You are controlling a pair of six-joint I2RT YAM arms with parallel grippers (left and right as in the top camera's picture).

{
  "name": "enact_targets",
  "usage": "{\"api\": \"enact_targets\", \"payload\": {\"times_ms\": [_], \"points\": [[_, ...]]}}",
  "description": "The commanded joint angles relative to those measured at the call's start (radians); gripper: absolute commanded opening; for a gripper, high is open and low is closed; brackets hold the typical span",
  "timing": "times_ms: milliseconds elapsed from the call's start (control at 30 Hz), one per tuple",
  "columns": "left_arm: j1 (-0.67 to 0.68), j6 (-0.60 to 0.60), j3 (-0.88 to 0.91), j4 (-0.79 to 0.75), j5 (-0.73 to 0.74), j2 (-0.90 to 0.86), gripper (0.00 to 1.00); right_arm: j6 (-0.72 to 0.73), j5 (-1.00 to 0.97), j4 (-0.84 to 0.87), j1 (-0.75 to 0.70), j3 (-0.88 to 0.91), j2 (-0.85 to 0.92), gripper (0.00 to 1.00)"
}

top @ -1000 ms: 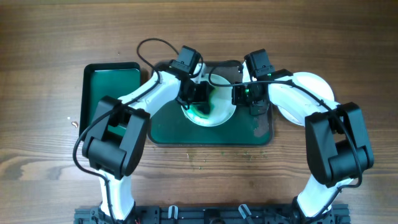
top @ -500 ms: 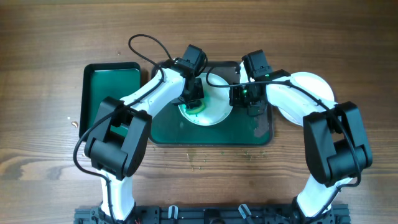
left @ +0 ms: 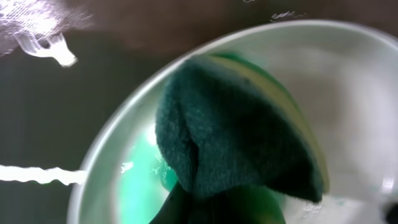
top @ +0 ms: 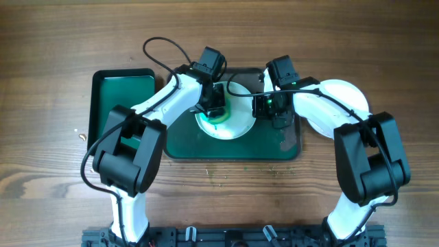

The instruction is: Clean dirty plates on tray and stack at the side

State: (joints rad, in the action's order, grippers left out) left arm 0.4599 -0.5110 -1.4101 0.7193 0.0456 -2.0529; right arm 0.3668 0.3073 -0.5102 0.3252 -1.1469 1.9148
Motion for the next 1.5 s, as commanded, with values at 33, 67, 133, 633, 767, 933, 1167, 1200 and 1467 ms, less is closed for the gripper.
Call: {"api": "enact_targets", "payload": {"times_ms": [33, 67, 133, 633, 767, 933, 1167, 1200, 1467], "points": [[0.005, 0.097, 0.024, 0.049, 0.149, -0.025, 0.04, 0.003, -0.014, -0.008, -0.004, 0.017, 0.026, 0.04], [0.006, 0.147, 0.024, 0.035, 0.247, -0.025, 0.04, 0.002, -0.014, -0.01, -0.004, 0.017, 0.026, 0.04], [0.008, 0.255, 0.024, -0.026, 0.424, -0.025, 0.04, 0.002, -0.013, -0.011, -0.004, 0.017, 0.026, 0.04], [-0.021, 0.053, 0.024, 0.198, -0.029, -0.019, 0.04, 0.001, 0.006, -0.01, -0.004, 0.017, 0.026, 0.04], [-0.028, 0.28, 0.001, 0.186, 0.342, 0.026, 0.04, -0.002, 0.035, -0.02, -0.005, 0.017, 0.026, 0.05], [-0.124, 0.263, -0.068, 0.187, 0.358, 0.189, 0.04, -0.077, 0.114, -0.051, -0.005, 0.017, 0.016, 0.04], [-0.282, 0.125, -0.069, 0.213, 0.196, 0.299, 0.04, -0.082, -0.053, -0.098, 0.003, 0.016, -0.191, 0.05], [-0.288, 0.125, -0.068, 0.22, 0.196, 0.297, 0.04, -0.082, -0.112, -0.11, 0.01, 0.016, -0.233, 0.04], [-0.281, 0.125, -0.066, 0.214, 0.187, 0.297, 0.04, -0.019, -1.073, -0.24, 0.278, 0.016, -0.53, 0.04]]}}
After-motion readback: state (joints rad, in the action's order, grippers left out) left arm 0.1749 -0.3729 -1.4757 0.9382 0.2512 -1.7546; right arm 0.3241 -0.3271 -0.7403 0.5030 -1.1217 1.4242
